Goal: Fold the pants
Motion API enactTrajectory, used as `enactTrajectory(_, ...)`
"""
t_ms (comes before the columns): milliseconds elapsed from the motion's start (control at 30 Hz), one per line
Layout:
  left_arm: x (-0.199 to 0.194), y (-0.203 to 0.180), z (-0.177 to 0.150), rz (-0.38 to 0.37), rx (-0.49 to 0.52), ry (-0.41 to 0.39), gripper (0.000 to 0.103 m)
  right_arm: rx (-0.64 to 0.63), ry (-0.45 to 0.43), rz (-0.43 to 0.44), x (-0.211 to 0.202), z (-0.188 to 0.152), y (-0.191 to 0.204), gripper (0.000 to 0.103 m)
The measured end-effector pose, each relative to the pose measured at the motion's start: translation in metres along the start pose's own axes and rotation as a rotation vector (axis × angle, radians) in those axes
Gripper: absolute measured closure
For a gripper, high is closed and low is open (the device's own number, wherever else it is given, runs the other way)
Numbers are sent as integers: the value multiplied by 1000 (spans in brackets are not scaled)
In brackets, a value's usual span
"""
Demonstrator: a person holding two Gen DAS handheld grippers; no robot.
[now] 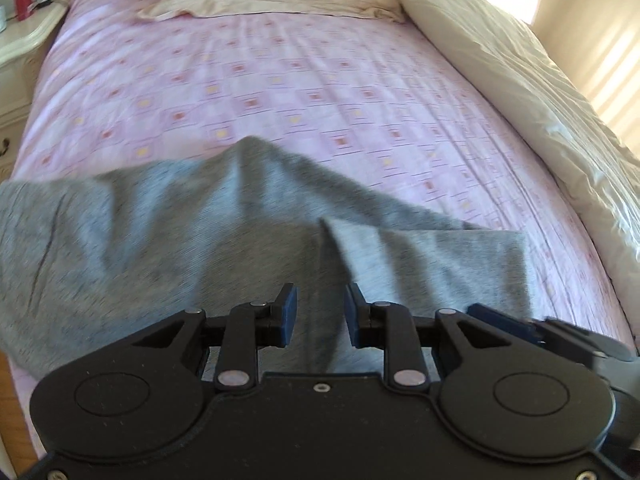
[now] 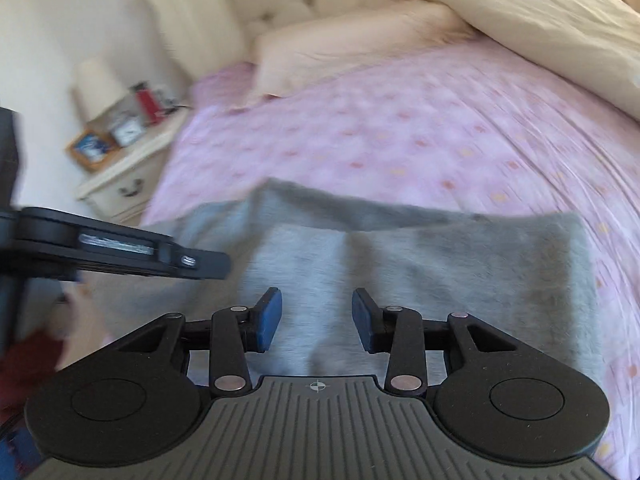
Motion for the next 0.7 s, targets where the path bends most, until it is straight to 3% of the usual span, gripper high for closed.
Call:
enactTrajectory(100, 4, -14, 9, -2, 40, -3, 68, -6, 174, -26, 22, -29, -7, 65)
enactTrajectory(133, 6, -18, 11, 2, 65, 4, 67, -29, 188, -33, 22, -35, -6, 65)
enactTrajectory(233, 12, -27, 13, 24, 142, 33, 67, -98, 178, -42, 15, -37, 1, 65)
enactTrajectory(467, 31, -27, 3, 84, 193, 95, 67, -4, 177, -27, 5, -38, -6, 66)
enactTrajectory(700, 53, -23, -16, 116, 206, 180, 67, -10, 98, -80, -4, -27, -14, 66)
Point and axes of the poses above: each gripper's, at about its wrist camera, not at the fingertips, and x roughly the way its jaws point, y to its left, z to its top, the point moved 9 cm from there along x, roughly the way its jaws point, and after that the axes turned 9 degrees about x, right-handed, at the moved point
